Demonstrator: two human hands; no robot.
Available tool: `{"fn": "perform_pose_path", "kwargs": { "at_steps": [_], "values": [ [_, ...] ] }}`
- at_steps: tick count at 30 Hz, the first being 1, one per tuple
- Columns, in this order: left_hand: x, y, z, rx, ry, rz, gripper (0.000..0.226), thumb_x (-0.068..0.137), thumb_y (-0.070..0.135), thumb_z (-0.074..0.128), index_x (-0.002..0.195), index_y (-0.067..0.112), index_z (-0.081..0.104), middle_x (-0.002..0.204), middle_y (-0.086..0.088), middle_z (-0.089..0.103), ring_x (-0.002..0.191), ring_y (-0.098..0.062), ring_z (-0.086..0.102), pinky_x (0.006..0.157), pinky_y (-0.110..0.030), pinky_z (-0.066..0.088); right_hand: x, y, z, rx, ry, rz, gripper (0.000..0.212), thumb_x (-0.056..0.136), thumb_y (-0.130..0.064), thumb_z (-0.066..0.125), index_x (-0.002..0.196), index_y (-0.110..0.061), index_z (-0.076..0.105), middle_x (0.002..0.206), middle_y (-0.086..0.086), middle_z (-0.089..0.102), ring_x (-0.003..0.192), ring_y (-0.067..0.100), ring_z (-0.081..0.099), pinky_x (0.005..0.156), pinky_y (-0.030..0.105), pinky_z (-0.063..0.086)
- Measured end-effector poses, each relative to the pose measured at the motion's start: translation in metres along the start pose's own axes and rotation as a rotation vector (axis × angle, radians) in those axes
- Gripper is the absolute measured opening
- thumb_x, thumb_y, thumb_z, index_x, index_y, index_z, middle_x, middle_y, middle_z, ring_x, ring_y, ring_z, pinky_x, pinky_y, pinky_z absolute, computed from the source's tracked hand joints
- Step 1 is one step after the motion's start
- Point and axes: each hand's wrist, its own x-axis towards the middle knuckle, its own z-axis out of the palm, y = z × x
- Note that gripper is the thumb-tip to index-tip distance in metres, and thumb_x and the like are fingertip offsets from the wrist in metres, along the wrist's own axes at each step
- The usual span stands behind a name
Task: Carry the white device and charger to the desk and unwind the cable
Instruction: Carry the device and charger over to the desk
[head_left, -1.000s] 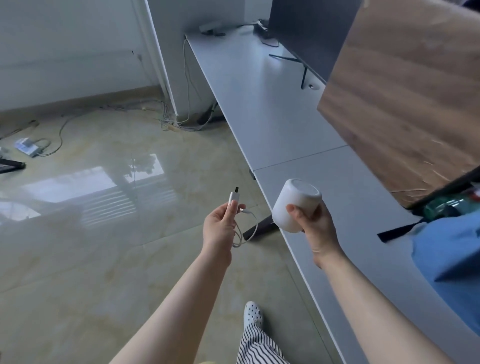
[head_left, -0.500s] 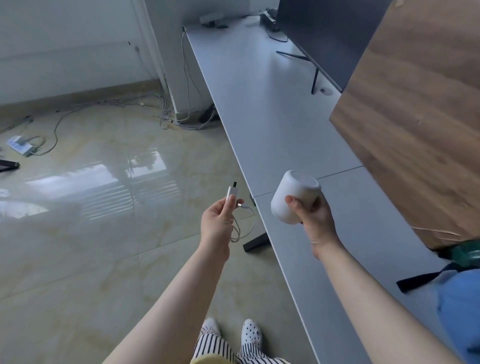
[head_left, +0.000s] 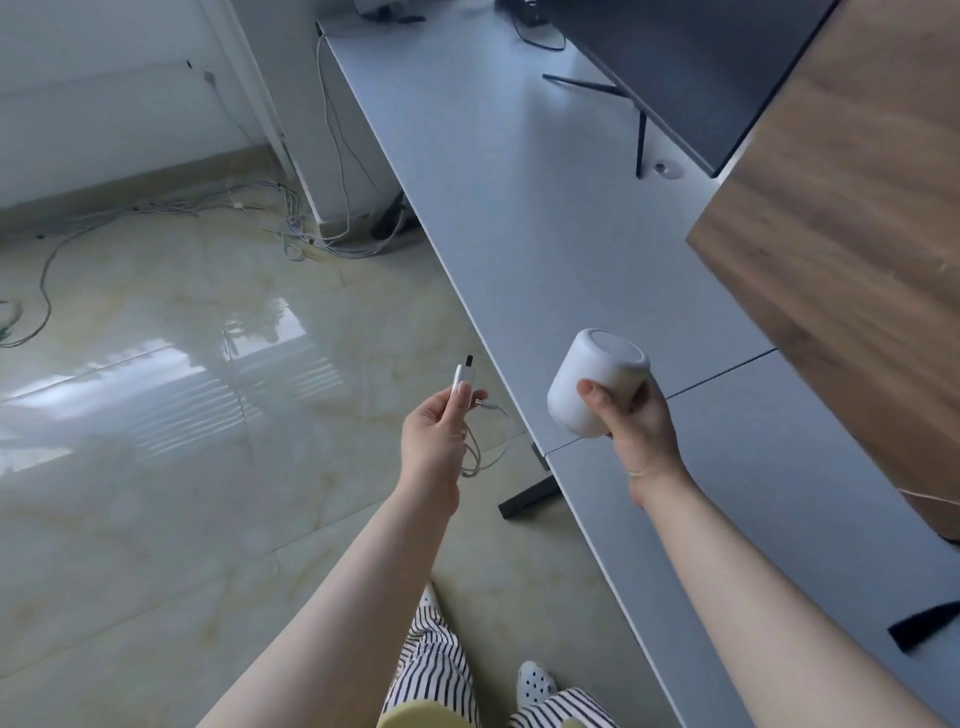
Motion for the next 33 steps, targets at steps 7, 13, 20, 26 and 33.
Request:
{"fn": "perform_pose_path", "kwargs": {
  "at_steps": [7, 13, 20, 26, 33],
  "values": [
    [0.054, 0.039, -0.019, 0.011, -0.025, -0.007, 0.027, 0.092, 0.037, 0.057, 0.089, 0.018, 0.075, 0.060, 0.014, 0.054, 0.055, -0.010, 0.031, 0.050, -0.018, 0.031, 0.037, -0.014, 0.043, 0.003, 0.033, -0.012, 0.056, 0.057, -0.051, 0.074, 0.108, -0.037, 0.058, 0.109, -0.013, 0.065, 0.096, -0.003, 0.062, 0.095, 0.045, 0.051],
    [0.093, 0.066, -0.031, -0.005, -0.057, 0.014, 0.025, 0.093, 0.035, 0.058, 0.087, 0.018, 0.075, 0.069, 0.009, 0.056, 0.055, -0.009, 0.029, 0.050, -0.019, 0.030, 0.064, -0.027, 0.074, 0.019, 0.058, -0.016, 0.062, 0.056, -0.052, 0.074, 0.113, -0.033, 0.058, 0.114, -0.007, 0.065, 0.104, 0.007, 0.061, 0.097, 0.047, 0.050],
    [0.135, 0.095, -0.035, 0.025, -0.050, 0.035, 0.028, 0.093, 0.036, 0.056, 0.091, 0.015, 0.075, 0.059, 0.007, 0.043, 0.051, -0.009, 0.028, 0.045, -0.016, 0.029, 0.105, -0.041, 0.107, 0.027, 0.053, -0.026, 0.058, 0.057, -0.052, 0.075, 0.110, -0.036, 0.059, 0.111, -0.010, 0.066, 0.102, 0.005, 0.062, 0.096, 0.046, 0.050],
    [0.184, 0.122, -0.027, 0.022, -0.029, 0.038, 0.030, 0.093, 0.035, 0.057, 0.096, 0.011, 0.075, 0.048, 0.016, 0.047, 0.053, -0.009, 0.029, 0.044, -0.013, 0.030, 0.159, -0.053, 0.132, 0.039, 0.030, -0.016, 0.061, 0.055, -0.053, 0.075, 0.111, -0.036, 0.058, 0.112, -0.009, 0.065, 0.103, 0.007, 0.061, 0.094, 0.044, 0.049],
    [0.247, 0.162, -0.007, 0.031, -0.015, 0.045, 0.026, 0.094, 0.035, 0.056, 0.085, 0.018, 0.074, 0.064, 0.001, 0.037, 0.046, -0.006, 0.027, 0.046, -0.017, 0.026, 0.233, -0.074, 0.157, 0.062, -0.003, -0.015, 0.062, 0.055, -0.052, 0.076, 0.112, -0.035, 0.059, 0.113, -0.008, 0.065, 0.103, 0.008, 0.061, 0.089, 0.037, 0.050]
  ]
}}
